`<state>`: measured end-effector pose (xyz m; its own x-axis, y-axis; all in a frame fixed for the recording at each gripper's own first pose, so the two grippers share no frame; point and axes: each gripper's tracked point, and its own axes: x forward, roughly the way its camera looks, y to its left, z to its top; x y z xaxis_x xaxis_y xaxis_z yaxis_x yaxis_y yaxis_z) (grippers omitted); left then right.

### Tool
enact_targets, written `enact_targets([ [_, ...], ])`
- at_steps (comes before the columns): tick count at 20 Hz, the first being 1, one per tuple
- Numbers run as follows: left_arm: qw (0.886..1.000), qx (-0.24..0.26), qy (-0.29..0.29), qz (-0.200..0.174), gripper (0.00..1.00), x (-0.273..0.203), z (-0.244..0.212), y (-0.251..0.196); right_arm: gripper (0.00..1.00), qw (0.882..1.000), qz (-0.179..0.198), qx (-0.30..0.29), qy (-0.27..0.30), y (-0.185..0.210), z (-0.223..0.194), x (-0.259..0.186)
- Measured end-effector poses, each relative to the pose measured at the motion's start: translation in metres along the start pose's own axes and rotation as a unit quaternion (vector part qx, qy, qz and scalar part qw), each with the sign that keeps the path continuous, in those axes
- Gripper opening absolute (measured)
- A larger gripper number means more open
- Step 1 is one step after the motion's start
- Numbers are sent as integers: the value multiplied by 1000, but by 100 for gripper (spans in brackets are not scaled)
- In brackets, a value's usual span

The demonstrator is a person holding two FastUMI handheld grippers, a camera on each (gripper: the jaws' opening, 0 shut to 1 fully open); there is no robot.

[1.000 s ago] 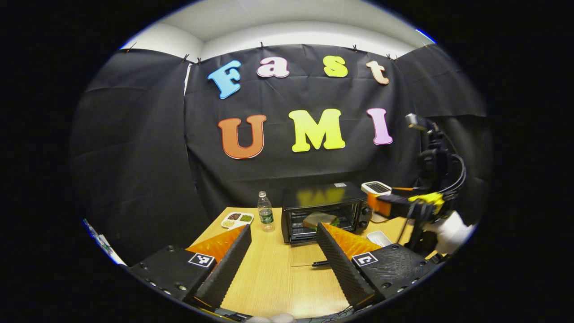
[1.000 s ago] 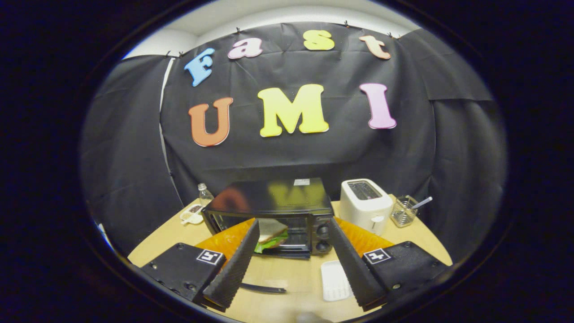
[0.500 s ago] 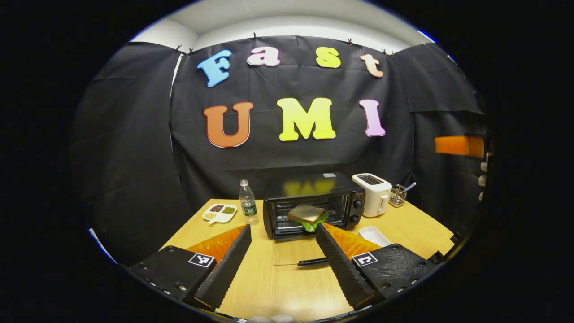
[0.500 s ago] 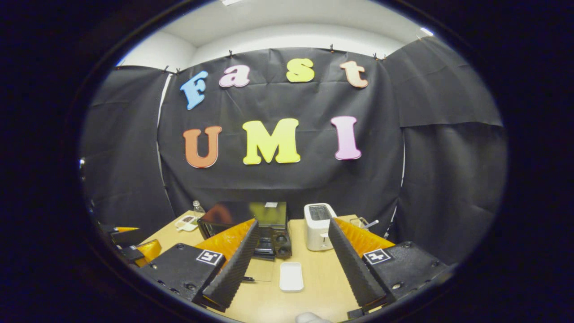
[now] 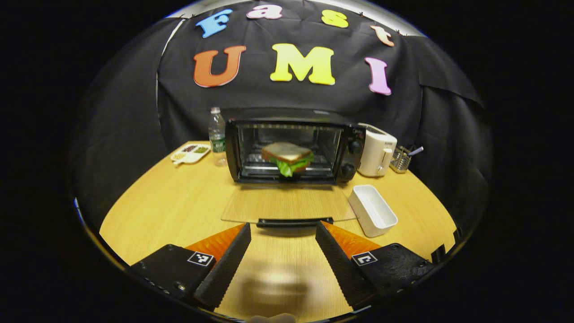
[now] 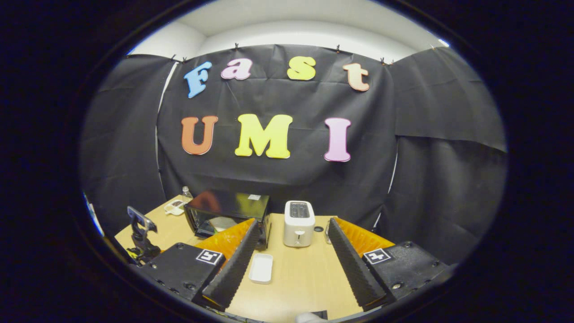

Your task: Open the electric oven with the left hand, put the food in, and close the electric oven.

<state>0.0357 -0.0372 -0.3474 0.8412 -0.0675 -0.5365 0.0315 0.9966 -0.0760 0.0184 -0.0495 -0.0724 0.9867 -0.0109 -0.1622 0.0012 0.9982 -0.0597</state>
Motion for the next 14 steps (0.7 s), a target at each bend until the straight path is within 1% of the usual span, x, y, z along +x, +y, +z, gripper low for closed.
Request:
enact_targets([
  [3, 999, 8, 33, -1, 95, 25, -27, -12, 99, 1000, -3, -10, 3, -10, 3, -1],
  [5, 999, 5, 49, 6, 95, 38, -39, -14, 99, 1000, -6, -15, 5, -15, 1, -1],
  [9, 997, -5, 75, 16, 95, 60, -52, -13, 99, 1000, -10, -14, 15, -23, -4, 0],
  [10, 997, -4, 76, 19, 96, 65, -52, -12, 92, 1000, -11, -12, 16, -25, -6, 1],
  [11, 997, -2, 77, 21, 95, 70, -53, -10, 95, 1000, -12, -10, 19, -26, -7, 2],
  [12, 996, 1, 85, 21, 95, 74, -56, -10, 95, 1000, -13, -8, 21, -27, -8, 4],
  [13, 996, 2, 90, 24, 95, 77, -59, -8, 100, 1000, -13, -6, 23, -29, -9, 5],
  [14, 996, 4, 88, 26, 95, 81, -56, -6, 100, 1000, -14, -4, 25, -30, -10, 6],
])
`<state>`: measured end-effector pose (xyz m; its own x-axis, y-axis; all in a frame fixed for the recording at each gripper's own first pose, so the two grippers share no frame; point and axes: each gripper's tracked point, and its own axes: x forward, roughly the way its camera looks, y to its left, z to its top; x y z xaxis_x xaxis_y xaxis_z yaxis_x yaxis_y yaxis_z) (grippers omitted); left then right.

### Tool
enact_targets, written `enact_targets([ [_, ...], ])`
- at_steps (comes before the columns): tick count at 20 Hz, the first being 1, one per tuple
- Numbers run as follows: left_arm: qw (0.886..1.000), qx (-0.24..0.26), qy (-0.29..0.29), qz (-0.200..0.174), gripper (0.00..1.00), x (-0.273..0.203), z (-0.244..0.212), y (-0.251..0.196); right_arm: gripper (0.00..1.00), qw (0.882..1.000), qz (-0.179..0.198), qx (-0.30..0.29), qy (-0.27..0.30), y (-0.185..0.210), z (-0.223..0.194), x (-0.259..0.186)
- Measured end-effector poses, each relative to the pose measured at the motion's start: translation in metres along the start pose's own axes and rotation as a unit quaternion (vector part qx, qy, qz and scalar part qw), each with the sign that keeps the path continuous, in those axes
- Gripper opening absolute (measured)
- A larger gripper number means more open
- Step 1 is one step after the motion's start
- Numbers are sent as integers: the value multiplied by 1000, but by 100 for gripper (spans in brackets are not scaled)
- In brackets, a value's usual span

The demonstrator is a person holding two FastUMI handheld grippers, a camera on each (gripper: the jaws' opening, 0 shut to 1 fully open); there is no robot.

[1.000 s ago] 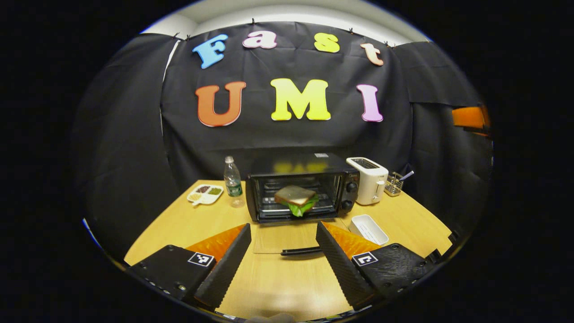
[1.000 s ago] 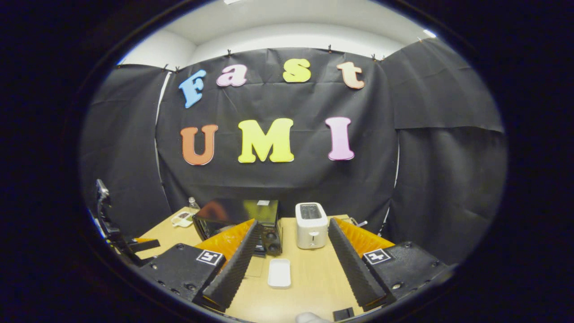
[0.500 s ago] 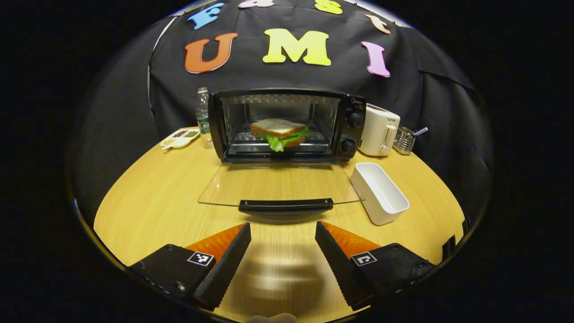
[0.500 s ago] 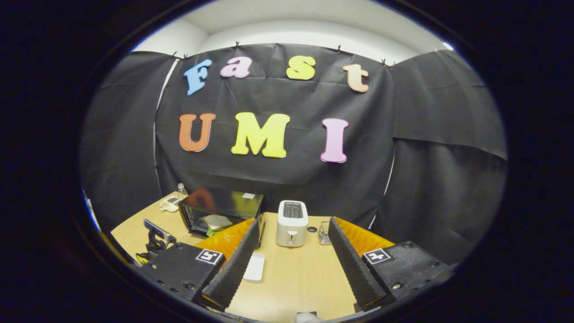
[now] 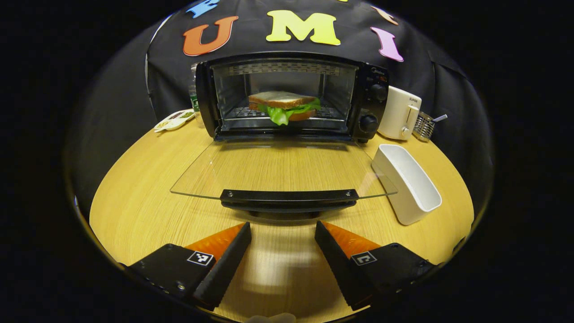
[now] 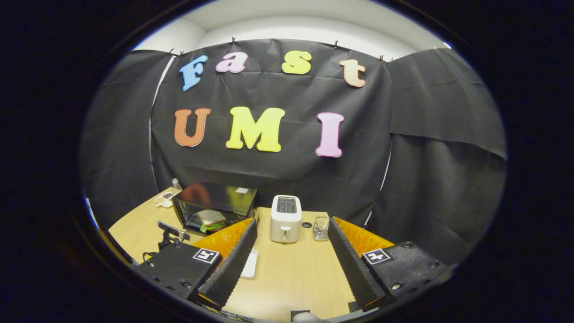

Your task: Open the electric oven with the left hand, put the food in, and close the electric oven.

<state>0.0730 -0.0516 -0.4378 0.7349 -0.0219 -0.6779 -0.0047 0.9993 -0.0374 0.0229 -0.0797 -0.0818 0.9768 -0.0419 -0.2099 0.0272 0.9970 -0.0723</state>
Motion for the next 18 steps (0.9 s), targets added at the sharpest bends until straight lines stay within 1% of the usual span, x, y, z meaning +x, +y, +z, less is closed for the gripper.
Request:
enact_targets([
  [1, 1000, 3, -5, -5, 96, 0, 4, -3, 100, 1000, -1, 2, 1, -1, 0, 1],
  [3, 1000, 15, -5, -4, 94, 2, 6, -3, 100, 1000, -1, 3, 3, -2, -1, 5],
  [4, 1000, 15, -8, -5, 93, 1, 10, -5, 96, 1000, -1, 3, 3, -3, -1, 6],
  [5, 1000, 12, -14, -7, 94, 1, 14, -6, 100, 1000, -1, 3, 1, -4, 0, 7],
  [7, 1000, 6, -22, -9, 94, -3, 25, -6, 100, 1000, 0, 5, 3, -4, -1, 10],
  [14, 997, 10, -77, -14, 94, -17, 100, -12, 100, 1000, 2, 18, 3, -8, 0, 21],
  [15, 996, 11, -85, -15, 93, -17, 113, -12, 96, 1000, 1, 22, 3, -9, -1, 22],
  [16, 995, 12, -94, -15, 93, -17, 124, -11, 100, 1000, 0, 27, 5, -11, -2, 23],
  [17, 995, 11, -102, -17, 94, -16, 135, -12, 100, 999, -1, 32, 6, -12, -3, 24],
  [18, 994, 12, -107, -16, 94, -13, 147, -13, 95, 999, -3, 37, 8, -15, -4, 26],
])
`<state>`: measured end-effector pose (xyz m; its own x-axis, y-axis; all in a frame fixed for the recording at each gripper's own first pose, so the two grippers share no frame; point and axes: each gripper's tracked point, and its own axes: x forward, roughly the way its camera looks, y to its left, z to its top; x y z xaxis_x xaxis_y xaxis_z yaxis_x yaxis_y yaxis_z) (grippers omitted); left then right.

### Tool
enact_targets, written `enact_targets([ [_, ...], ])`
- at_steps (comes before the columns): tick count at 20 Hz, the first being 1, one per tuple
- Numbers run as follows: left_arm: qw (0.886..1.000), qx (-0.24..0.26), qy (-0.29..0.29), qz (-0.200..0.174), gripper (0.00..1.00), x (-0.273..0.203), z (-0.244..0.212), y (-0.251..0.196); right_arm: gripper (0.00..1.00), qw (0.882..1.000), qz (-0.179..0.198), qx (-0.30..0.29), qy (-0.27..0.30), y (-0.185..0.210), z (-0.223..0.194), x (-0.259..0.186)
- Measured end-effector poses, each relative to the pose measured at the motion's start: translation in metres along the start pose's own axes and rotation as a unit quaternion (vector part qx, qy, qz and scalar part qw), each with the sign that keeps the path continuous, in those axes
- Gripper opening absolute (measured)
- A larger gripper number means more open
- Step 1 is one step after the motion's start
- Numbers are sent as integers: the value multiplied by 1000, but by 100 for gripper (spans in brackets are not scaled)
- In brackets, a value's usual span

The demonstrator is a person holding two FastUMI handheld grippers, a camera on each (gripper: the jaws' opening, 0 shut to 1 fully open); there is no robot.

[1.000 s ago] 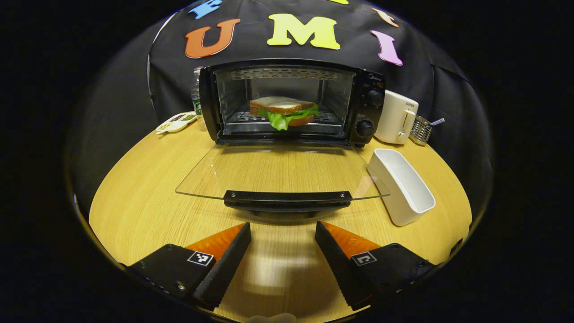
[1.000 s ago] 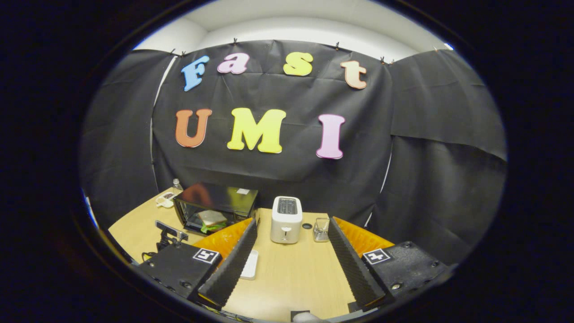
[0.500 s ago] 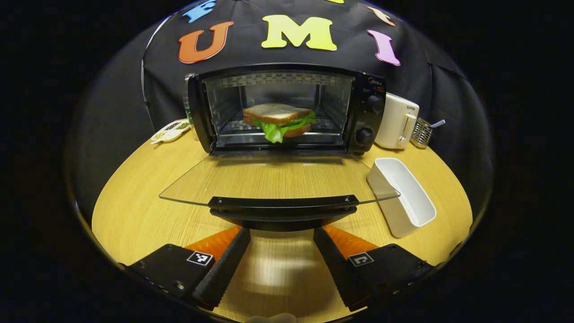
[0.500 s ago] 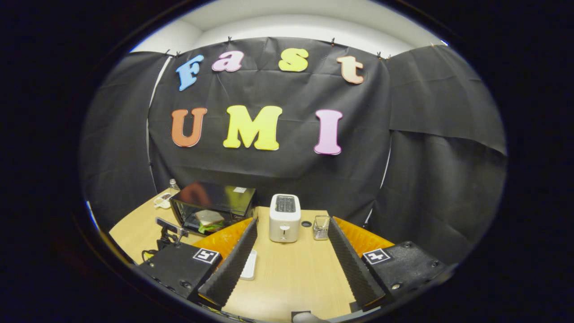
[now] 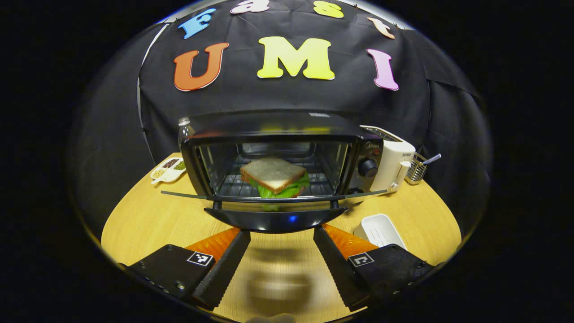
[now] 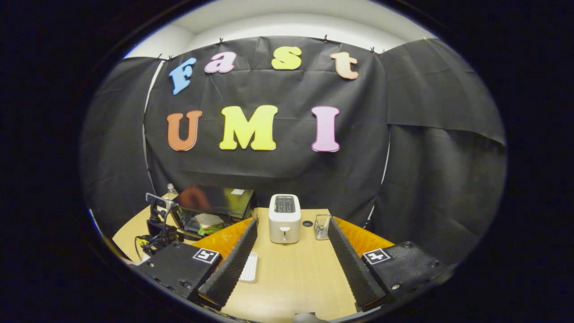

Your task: Open the electric oven with the left hand, put the food in, and close the electric oven.

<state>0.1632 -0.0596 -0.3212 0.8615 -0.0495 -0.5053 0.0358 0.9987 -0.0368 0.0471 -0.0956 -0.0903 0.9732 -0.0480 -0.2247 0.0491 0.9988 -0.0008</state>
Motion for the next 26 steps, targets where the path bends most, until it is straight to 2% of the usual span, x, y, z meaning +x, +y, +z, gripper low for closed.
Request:
enact_targets([
  [1, 1000, 2, -6, 1, 94, 3, 9, 1, 100, 1000, -2, 4, 0, -2, 0, 0],
  [4, 1000, 9, -24, 6, 94, 11, 32, 3, 100, 1000, -5, 11, 4, -5, -2, 2],
  [12, 999, -2, -33, 6, 94, -9, 36, 0, 100, 1000, -1, 5, -4, -2, 3, -4],
  [15, 998, -9, -58, 7, 94, -39, 52, 1, 100, 1000, 12, 3, -17, 6, 14, -9],
  [20, 993, -22, -114, 12, 94, -117, 93, 10, 100, 998, 37, 2, -50, 20, 39, -19],
  [21, 991, -22, -130, 12, 94, -136, 105, 10, 95, 998, 42, -1, -54, 23, 41, -19],
  [22, 989, -22, -145, 12, 94, -154, 116, 11, 100, 997, 46, -2, -58, 26, 46, -21],
  [25, 980, -16, -195, 20, 93, -210, 154, 19, 100, 995, 61, 3, -75, 40, 60, -27],
  [26, 976, -13, -214, 24, 93, -220, 162, 20, 95, 995, 64, 4, -80, 44, 62, -28],
])
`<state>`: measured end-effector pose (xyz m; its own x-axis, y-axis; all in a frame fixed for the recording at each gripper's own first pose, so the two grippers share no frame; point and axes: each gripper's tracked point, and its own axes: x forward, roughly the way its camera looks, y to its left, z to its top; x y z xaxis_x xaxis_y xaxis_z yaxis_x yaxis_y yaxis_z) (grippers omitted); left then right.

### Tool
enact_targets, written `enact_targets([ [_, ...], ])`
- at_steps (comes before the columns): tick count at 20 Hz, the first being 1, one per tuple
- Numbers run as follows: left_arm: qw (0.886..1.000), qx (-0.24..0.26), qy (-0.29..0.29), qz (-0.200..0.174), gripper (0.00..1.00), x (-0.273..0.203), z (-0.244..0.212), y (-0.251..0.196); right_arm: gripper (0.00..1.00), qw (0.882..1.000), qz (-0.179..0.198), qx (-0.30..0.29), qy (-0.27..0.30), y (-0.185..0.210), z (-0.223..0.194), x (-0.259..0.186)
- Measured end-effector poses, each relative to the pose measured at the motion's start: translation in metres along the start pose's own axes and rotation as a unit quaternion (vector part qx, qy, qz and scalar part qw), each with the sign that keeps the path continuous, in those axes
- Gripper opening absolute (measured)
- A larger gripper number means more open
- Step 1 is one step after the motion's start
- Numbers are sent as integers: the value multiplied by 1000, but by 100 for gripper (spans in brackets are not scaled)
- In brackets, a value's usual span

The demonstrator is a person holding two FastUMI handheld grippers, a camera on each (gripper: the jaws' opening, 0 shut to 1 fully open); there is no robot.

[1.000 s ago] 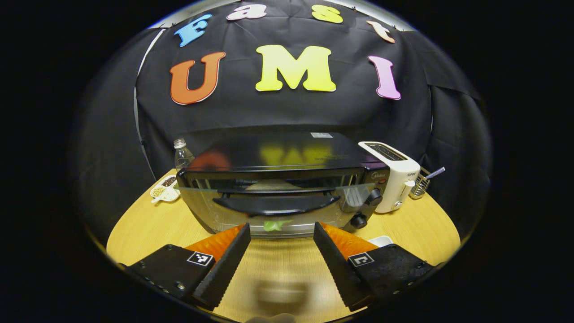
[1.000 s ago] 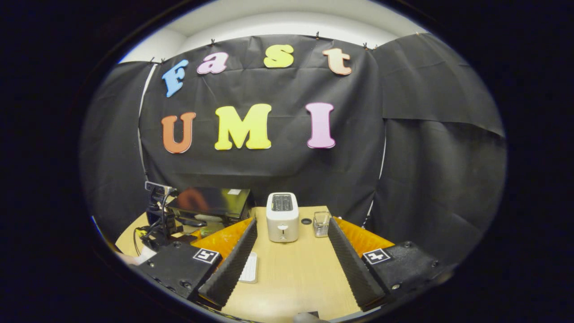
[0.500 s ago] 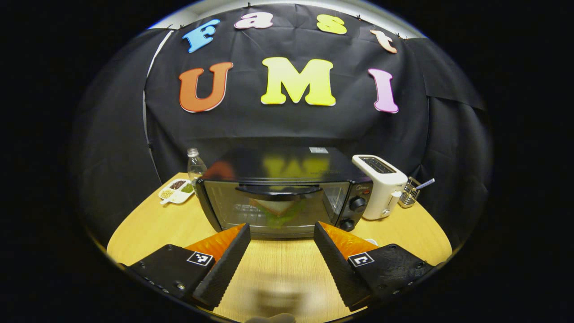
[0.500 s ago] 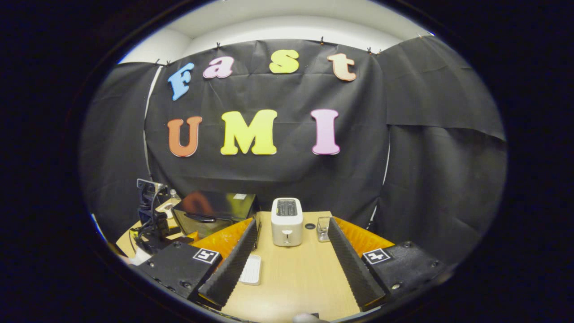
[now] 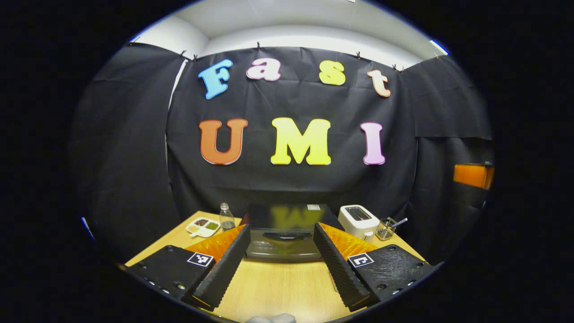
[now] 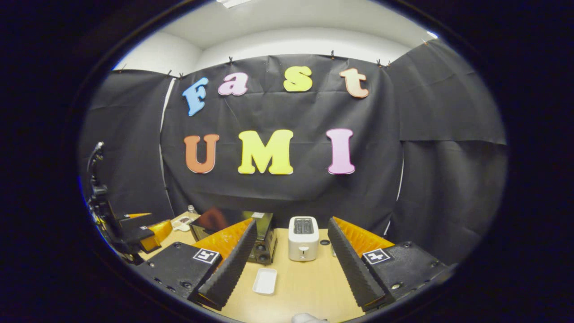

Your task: Open the electric oven with the left hand, put the food in, and close the electric oven.

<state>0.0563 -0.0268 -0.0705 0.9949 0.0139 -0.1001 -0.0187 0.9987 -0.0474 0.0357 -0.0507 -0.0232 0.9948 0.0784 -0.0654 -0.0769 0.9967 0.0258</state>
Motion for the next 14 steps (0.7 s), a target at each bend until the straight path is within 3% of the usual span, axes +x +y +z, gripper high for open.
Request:
enact_targets([
  [1, 1000, 3, -20, 3, 93, -13, 18, 2, 100, 1000, 3, 0, -2, 5, 1, 0],
  [6, 997, 21, -77, 22, 93, -57, 78, 15, 95, 1000, 11, 11, -14, 27, 13, -8],
  [8, 996, 21, -84, 23, 93, -65, 84, 17, 95, 1000, 2, 13, -21, 29, 18, -14],
  [9, 996, 20, -82, 22, 93, -68, 84, 19, 100, 1000, 0, 12, -24, 30, 20, -16],
  [10, 996, 19, -81, 22, 93, -71, 84, 21, 94, 1000, -4, 12, -26, 31, 21, -19],
  [14, 996, 19, -80, 23, 93, -77, 86, 31, 95, 999, -9, 6, -32, 36, 26, -32],
])
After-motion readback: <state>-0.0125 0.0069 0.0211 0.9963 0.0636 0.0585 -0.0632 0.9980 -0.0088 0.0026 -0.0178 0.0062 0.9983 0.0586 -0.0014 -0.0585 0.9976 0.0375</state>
